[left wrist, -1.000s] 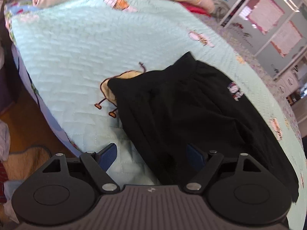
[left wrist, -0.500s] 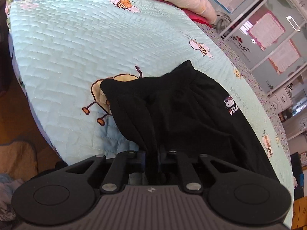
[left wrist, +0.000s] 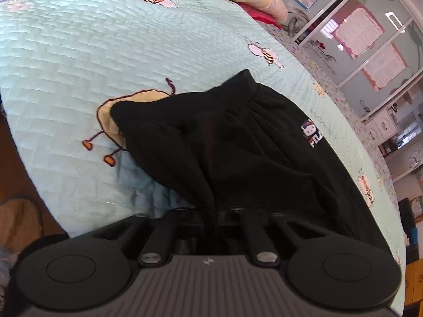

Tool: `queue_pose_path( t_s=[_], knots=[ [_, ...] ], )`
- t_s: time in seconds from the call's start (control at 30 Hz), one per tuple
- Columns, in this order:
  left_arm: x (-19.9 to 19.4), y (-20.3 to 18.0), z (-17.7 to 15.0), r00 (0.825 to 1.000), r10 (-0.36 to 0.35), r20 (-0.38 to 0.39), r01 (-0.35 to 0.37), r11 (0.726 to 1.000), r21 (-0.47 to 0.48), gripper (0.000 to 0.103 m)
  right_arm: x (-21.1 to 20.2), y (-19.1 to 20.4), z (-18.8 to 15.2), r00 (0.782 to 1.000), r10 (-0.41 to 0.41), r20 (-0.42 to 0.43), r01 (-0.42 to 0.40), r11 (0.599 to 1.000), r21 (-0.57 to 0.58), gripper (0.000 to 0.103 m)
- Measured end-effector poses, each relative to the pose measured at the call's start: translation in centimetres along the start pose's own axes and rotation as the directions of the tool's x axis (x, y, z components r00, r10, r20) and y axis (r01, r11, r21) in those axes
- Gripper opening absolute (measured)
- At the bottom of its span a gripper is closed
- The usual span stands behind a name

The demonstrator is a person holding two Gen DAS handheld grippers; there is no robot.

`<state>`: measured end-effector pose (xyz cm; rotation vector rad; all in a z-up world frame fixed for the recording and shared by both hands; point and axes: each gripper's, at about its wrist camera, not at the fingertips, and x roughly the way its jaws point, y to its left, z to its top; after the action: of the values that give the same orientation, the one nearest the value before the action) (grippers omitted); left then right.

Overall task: Fold clothes
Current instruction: 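Close both grippers on the trousers waistband and lift it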

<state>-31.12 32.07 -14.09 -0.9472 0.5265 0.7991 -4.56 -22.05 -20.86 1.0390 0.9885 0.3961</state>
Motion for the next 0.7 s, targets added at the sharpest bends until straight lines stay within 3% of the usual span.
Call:
queue_pose_path(
  t_s=[0.07,0.1,0.13,0.2,0.4,0.5,0.6,0.7],
  knots=[
    [-0.7,0.4,0.1,0.999,-0.024,0.022,0.024,1.000,-0.020,0.004,0.0,0.2,0.4,1.000,-0.010,-0.002,0.010,1.000,-0.022,0.055],
    [-1.2,0.4,0.2,0.999,-0.037,0.036,0.038,0.999,-0.022,0.004,0.0,0.3,0.7,1.000,-0.015,-0.002,0.015,0.999,-0.031,0.043],
    [-1.8,0.4,0.3,0.997,-0.050,0.050,0.051,0.998,-0.023,0.004,0.0,0.2,1.0,1.000,-0.018,-0.004,0.018,0.999,-0.036,0.024],
    [-3.4,-0.1,0.5,0.993,-0.083,0.082,0.084,0.996,-0.012,0.004,-0.2,0.2,1.2,1.000,-0.003,0.000,0.003,0.999,-0.035,0.003],
    [-8.4,-2.9,1.5,0.968,-0.189,0.167,0.177,0.981,0.083,0.004,-2.0,3.1,1.7,0.995,0.067,0.077,-0.057,0.990,-0.126,0.002],
    [-11.9,-5.3,2.9,0.942,-0.254,0.218,0.228,0.964,0.137,0.004,-4.1,5.8,2.8,0.981,0.143,0.133,-0.121,0.979,-0.165,0.002],
    [-16.4,-8.7,4.5,0.893,-0.348,0.287,0.293,0.931,0.216,0.003,-7.3,9.8,4.3,0.951,0.251,0.183,-0.207,0.951,-0.228,0.002],
    [-22.3,-12.2,5.3,0.811,-0.452,0.371,0.343,0.882,0.323,0.003,-11.1,14.8,5.4,0.888,0.394,0.240,-0.311,0.895,-0.320,0.002]
  ],
)
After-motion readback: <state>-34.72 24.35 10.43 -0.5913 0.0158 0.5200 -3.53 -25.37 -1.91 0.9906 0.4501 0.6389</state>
